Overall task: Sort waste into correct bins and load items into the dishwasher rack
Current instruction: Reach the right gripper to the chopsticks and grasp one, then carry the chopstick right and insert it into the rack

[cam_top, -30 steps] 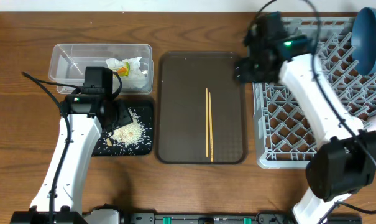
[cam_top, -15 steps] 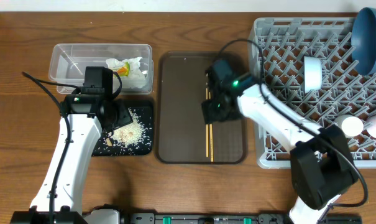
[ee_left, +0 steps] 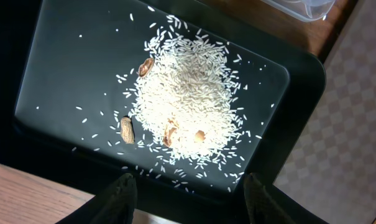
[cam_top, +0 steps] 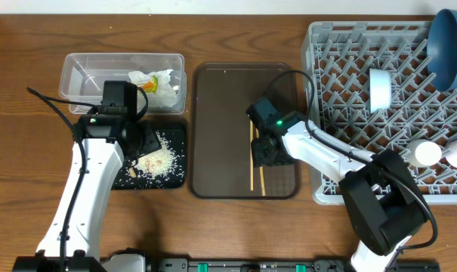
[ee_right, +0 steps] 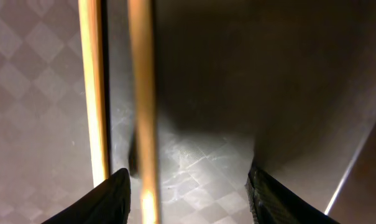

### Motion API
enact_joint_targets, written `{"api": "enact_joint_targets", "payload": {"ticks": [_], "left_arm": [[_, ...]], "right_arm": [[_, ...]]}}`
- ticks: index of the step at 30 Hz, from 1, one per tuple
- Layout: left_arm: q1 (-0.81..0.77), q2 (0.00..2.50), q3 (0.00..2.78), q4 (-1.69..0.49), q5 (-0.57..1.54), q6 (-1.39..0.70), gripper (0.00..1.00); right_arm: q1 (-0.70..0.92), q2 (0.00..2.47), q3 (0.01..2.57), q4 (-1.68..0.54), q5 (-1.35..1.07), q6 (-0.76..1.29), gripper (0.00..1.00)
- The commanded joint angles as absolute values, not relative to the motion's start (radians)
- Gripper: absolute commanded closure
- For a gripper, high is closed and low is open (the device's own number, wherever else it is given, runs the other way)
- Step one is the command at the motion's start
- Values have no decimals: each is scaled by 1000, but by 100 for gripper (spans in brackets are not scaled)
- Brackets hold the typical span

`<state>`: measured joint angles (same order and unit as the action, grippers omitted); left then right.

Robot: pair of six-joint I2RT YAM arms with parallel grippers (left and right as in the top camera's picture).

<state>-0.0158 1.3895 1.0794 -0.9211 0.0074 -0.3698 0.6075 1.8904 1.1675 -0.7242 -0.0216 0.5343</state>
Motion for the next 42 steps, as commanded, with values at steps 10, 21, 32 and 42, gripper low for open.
{"api": "enact_joint_targets", "payload": {"ticks": [10, 21, 32, 42], "left_arm": [[-12, 1391, 1084, -926, -8, -379, 41], [-12, 1391, 1084, -926, -8, -379, 41], [-12, 1391, 1084, -926, -8, -379, 41], [-12, 1391, 1084, -927, -8, -379, 41]], "right_arm": [[623, 1898, 1159, -727, 4, 565, 60], [623, 1898, 1156, -773, 4, 565, 89], [609, 1876, 1172, -776, -1, 544, 99], [447, 1663, 1335, -931, -1, 297, 99]]}}
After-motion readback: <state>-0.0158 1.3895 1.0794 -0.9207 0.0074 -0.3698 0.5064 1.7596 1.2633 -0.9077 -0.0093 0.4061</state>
